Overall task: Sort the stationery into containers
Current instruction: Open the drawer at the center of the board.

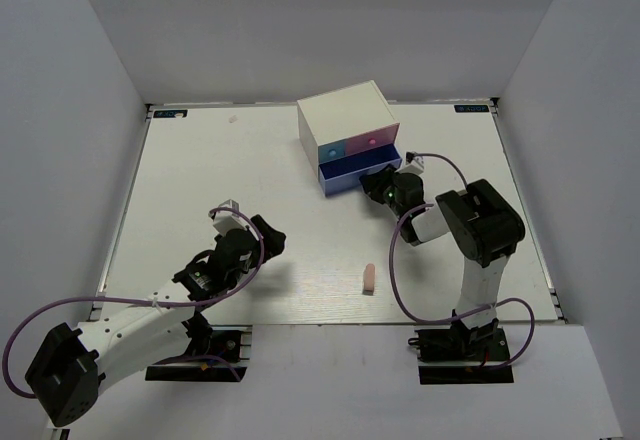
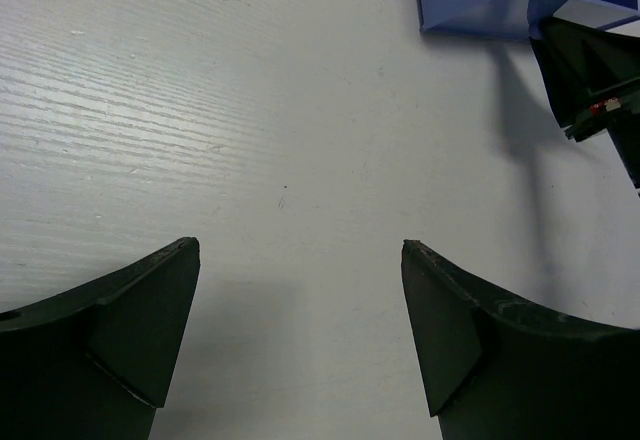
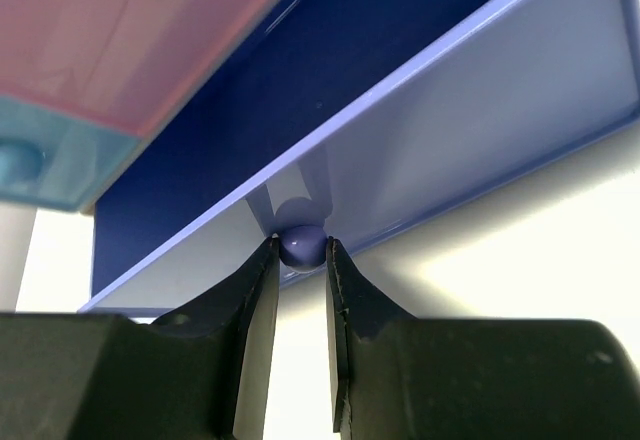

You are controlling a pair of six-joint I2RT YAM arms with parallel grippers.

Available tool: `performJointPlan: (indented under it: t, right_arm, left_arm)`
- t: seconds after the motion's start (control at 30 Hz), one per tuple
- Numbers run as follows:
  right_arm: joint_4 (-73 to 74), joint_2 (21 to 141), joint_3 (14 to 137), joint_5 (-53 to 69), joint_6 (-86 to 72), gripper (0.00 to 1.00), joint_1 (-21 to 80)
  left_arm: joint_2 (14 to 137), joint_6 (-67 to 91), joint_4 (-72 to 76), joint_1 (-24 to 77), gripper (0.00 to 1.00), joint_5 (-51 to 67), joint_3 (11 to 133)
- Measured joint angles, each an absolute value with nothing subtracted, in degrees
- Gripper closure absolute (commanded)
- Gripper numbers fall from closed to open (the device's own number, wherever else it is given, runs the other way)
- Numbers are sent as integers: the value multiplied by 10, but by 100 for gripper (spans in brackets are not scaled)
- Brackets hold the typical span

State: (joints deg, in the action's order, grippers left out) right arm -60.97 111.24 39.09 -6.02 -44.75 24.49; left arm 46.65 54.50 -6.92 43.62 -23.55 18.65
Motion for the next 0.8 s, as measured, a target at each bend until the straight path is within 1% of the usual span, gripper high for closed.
performJointPlan:
  t: [0.03, 0.07, 0.1, 0.13, 0.17, 0.2, 0.4, 0.53, 0.6, 0.67, 0.73, 0.77, 0.8]
  right_arm:
    - [-610, 1107, 383, -60, -448, 75, 245]
    - [-610, 1103, 378, -60, -448, 68, 245]
    - [-609, 1100, 376, -60, -447, 47, 245]
    - [-608, 1099, 375, -60, -447, 33, 245]
    - [-607, 1098, 375, -60, -446, 17, 245]
    - [-605, 1097, 375, -58, -442, 10, 245]
    - [-595, 1072, 369, -40, -415, 10, 245]
    - [-584, 998, 324, -9, -392, 10, 245]
    - [-572, 953, 301, 13, -377, 10, 244]
    - [-562, 904, 277, 40, -354, 12, 244]
    - [-552, 862, 260, 64, -330, 12, 244]
    - [-544, 841, 253, 75, -313, 10, 244]
    - [-532, 820, 249, 87, -296, 10, 244]
  left_arm:
    - [467, 545, -68, 436, 8, -236, 187]
    - [467, 545, -68, 436, 8, -236, 187]
    - [467, 545, -68, 436, 8, -236, 187]
    - [466, 545, -68, 436, 8, -235, 187]
    - [465, 545, -68, 436, 8, -235, 187]
    - [464, 545, -68, 436, 8, -236, 187]
    - [454, 545, -68, 436, 8, -237, 187]
    - [457, 543, -61, 436, 8, -238, 188]
    - [467, 541, -51, 436, 12, -235, 190]
    - [486, 538, -38, 436, 18, -228, 196]
    - [508, 532, -23, 436, 24, -213, 203]
    - [522, 529, -15, 436, 31, -204, 208]
    - [540, 526, -4, 436, 35, -192, 215]
